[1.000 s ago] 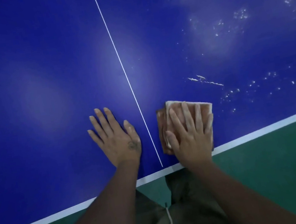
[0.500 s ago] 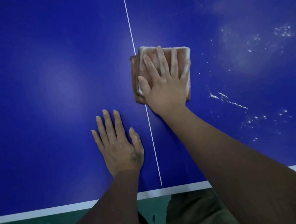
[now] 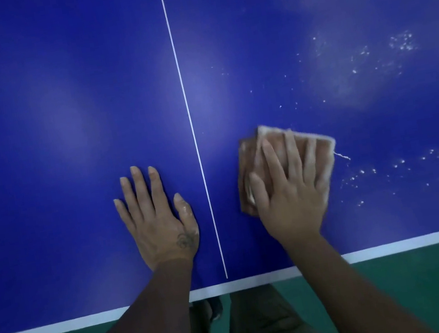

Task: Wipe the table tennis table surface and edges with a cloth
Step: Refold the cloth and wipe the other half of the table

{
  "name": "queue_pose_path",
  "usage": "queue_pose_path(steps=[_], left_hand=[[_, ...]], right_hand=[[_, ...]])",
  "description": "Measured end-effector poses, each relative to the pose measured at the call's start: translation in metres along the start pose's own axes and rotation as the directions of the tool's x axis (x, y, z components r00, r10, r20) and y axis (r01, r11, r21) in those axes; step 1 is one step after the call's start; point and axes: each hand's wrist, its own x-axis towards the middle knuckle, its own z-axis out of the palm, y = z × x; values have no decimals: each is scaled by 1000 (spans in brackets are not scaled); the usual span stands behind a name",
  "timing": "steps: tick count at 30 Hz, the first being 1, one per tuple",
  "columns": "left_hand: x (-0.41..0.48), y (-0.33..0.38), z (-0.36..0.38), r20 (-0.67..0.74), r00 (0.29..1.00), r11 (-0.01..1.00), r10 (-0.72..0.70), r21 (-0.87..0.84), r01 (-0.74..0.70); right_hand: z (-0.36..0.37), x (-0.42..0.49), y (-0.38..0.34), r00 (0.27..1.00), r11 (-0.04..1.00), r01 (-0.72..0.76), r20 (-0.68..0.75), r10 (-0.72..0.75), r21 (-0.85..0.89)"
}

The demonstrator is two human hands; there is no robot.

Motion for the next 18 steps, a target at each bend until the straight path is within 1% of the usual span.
queue_pose_path(steps=[3, 6, 9, 12, 15, 18], left_hand=[[-1, -1, 1, -1, 1000, 1000, 2, -4, -2], [-1, -3, 0, -6, 1000, 1000, 7, -1, -7], [-1, -3, 1, -2, 1000, 1000, 16, 5, -16], [-1, -1, -1, 6, 1000, 1000, 9, 0, -9], [0, 0, -3, 15, 1000, 1000, 19, -12, -18], [0, 2, -6, 27, 1000, 1000, 8, -20, -8]], right_hand=[[0, 62, -18, 999, 997, 38, -25, -36, 62], [-5, 122, -36, 994, 989, 105, 31, -109, 105], [-9, 143, -45, 990, 989, 109, 81, -118, 99], [-6, 104, -44, 993, 989, 110, 31, -114, 96], [0, 20, -31, 991, 986, 135, -18, -134, 97], [4, -66, -2, 999, 996, 50, -10, -50, 69]])
